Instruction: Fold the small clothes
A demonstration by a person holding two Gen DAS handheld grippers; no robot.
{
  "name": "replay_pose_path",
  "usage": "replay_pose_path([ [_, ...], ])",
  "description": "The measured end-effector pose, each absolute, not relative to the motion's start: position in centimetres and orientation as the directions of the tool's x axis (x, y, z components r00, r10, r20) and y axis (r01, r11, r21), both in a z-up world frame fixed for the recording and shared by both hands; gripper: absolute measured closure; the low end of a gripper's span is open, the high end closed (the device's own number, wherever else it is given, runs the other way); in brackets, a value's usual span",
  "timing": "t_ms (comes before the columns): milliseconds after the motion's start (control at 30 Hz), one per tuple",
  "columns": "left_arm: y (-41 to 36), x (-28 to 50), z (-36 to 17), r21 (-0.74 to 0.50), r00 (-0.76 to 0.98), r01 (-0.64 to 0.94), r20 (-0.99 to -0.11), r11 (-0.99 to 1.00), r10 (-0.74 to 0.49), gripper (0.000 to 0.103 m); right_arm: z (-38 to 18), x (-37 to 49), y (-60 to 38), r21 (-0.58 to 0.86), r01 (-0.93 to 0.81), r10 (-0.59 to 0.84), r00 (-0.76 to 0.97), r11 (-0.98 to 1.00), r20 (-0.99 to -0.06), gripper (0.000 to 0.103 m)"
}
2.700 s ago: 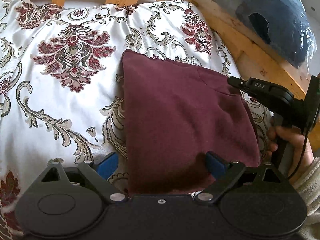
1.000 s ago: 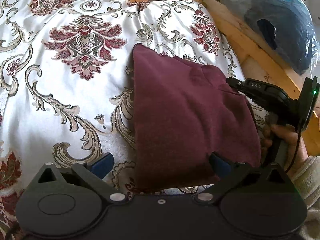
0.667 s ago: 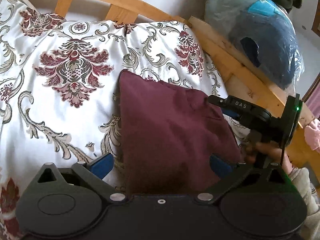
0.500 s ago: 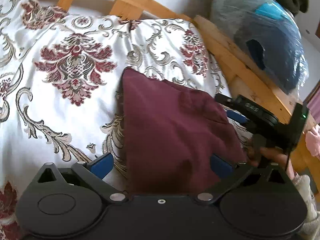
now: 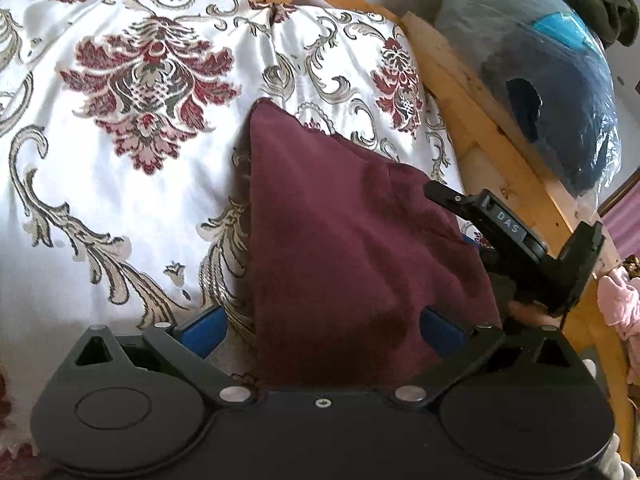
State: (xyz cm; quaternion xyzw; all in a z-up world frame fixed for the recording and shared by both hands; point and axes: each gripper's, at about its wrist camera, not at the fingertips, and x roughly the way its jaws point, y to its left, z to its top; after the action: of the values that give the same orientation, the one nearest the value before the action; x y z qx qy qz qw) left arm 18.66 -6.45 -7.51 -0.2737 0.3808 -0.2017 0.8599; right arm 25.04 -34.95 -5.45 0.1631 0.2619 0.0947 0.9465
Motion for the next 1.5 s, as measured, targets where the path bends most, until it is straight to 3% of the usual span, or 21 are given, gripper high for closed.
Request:
replay_pose_path([
  [333,-7.0,19.0,-8.1,-0.622,0.574,0.166,-0.570,0.765,-0.588,0.001,-5.8,25.1,-34.7,0.346,-0.110,0.271,0.845,0.932,-0.460,0.002],
  [633,-7.1,19.2,-8.4,-0.630,0.551,0.190,-0.566,0.753,-0.613,0.001,-5.8,25.2,-34.8,0.401,-0.148,0.335,0.830,0.904,-0.447,0.008],
  [800,-7.3,19.3,-8.5,-0.659,0.518,0.221,-0.545,0.719,-0.659,0.001,-5.9,25.3,-35.2,0.429,-0.135,0.341,0.825,0.893,-0.450,0.020],
  [1067,-7.2,19.8,-8.8,-0.677,0.521,0.200,-0.539,0.708,-0.662,0.001,-6.2,25.4,-34.1,0.351,-0.126,0.299,0.813,0.928,-0.500,0.042],
  [1500,-6.5,20.0,-9.1,-0.696,0.517,0.185,-0.531,0.693,-0.671,0.014,-6.3,25.5,-33.8,0.350,-0.133,0.308,0.803,0.927,-0.511,0.063],
])
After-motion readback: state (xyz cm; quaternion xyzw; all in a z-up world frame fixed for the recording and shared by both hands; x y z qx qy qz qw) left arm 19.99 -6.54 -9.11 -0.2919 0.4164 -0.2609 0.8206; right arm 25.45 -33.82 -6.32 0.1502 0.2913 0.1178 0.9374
